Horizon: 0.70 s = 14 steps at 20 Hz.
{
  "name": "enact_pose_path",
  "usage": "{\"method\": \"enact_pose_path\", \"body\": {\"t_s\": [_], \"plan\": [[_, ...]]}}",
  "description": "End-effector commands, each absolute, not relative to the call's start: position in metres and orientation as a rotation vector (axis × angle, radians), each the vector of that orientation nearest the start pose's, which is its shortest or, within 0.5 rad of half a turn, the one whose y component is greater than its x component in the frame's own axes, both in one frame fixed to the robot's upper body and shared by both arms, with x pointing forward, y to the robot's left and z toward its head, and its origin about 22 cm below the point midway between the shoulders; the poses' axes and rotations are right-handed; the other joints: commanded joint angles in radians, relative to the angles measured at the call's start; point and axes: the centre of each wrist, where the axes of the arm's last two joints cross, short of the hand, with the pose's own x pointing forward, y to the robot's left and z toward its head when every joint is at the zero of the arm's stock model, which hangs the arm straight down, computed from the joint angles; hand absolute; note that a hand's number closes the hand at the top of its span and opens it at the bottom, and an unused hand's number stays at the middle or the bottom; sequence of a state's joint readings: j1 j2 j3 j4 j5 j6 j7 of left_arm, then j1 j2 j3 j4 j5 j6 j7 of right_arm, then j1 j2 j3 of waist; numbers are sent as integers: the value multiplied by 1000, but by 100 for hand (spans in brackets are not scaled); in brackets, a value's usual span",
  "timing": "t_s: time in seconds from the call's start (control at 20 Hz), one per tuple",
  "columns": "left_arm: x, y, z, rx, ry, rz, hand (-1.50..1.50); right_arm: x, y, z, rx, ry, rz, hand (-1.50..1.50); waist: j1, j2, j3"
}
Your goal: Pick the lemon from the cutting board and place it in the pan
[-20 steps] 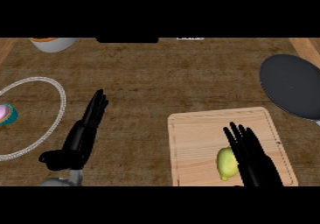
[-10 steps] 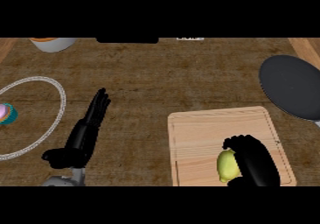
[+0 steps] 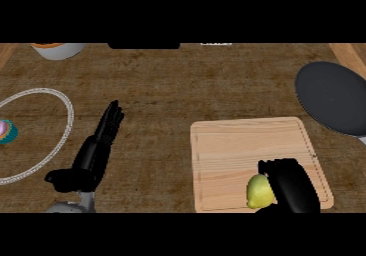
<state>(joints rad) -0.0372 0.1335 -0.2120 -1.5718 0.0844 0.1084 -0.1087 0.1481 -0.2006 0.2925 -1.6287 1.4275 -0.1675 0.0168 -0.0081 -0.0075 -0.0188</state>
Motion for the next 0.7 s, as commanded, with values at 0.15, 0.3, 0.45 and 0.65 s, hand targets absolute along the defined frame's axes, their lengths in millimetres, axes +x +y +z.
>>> {"method": "enact_pose_path", "body": {"t_s": [0.15,0.3,0.45,0.65], "plan": [[243,198,3,-76,-1703,-144,0,242,-195,3,-869,-1267,1104,150,20,11,18],[243,183,-1,-79,-1700,-144,0,281,-197,45,-856,-1260,1024,150,17,10,18],[240,195,-8,-72,-1704,-129,0,289,-180,58,-1037,-1310,943,150,13,8,18],[245,201,10,-46,-1700,-123,0,284,-196,108,-1143,-1461,761,150,10,5,19]]}}
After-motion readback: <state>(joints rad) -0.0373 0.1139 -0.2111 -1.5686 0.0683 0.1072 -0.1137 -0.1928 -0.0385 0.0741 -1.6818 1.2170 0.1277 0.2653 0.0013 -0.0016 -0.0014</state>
